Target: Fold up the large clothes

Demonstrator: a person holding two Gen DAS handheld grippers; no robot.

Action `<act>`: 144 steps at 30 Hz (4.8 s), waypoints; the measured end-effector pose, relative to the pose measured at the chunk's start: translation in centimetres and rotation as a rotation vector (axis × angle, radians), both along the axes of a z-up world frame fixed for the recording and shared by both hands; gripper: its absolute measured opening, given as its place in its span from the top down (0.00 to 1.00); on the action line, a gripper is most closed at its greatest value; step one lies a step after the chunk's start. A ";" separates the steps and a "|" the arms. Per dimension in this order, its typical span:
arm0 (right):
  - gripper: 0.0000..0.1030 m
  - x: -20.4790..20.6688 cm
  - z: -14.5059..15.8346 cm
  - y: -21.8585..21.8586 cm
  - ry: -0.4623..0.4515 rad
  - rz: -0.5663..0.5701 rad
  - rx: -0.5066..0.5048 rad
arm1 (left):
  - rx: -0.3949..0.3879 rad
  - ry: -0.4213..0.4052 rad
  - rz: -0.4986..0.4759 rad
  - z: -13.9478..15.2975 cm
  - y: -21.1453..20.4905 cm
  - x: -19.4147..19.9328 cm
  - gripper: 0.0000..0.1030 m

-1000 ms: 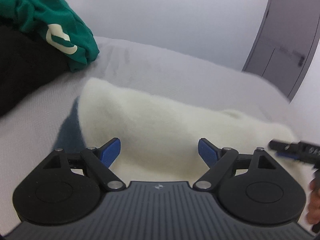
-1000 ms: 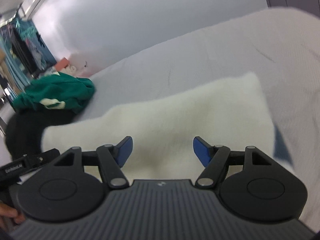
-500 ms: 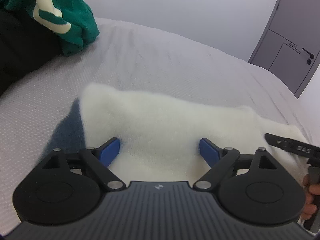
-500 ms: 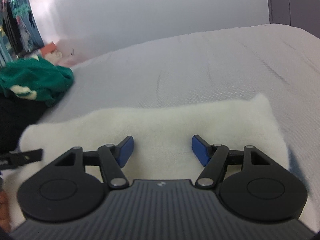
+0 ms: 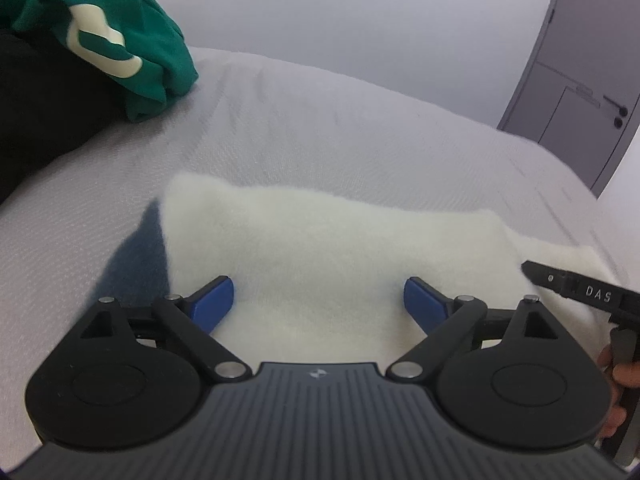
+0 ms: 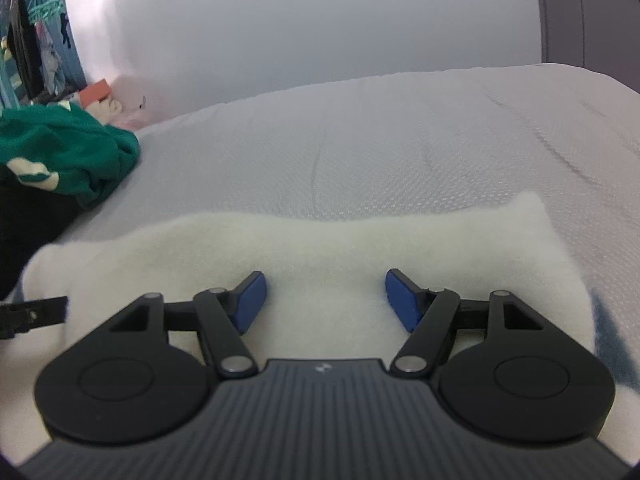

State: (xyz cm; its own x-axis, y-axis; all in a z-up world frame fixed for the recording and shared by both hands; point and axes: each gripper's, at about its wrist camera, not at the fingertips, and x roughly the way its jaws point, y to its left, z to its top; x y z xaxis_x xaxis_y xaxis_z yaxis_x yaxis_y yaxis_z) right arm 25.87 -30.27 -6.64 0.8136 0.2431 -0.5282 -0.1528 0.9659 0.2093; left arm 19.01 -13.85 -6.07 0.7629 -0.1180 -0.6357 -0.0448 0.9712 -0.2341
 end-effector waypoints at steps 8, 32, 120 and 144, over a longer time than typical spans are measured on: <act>0.33 -7.1 3.3 -0.4 -0.027 0.007 0.000 | 0.016 -0.046 0.031 2.7 -0.4 -6.3 0.08; 0.21 -17.7 0.9 -1.4 0.254 0.040 0.410 | -0.068 0.092 0.124 1.6 -2.5 -16.4 0.08; 0.61 -16.7 5.6 -11.6 -0.150 -0.328 0.755 | -0.557 -0.082 0.176 3.3 0.5 -13.9 0.58; 0.61 -22.8 19.7 -32.2 -0.454 -0.448 0.702 | -0.563 -0.190 -0.215 19.7 -24.3 -5.9 0.58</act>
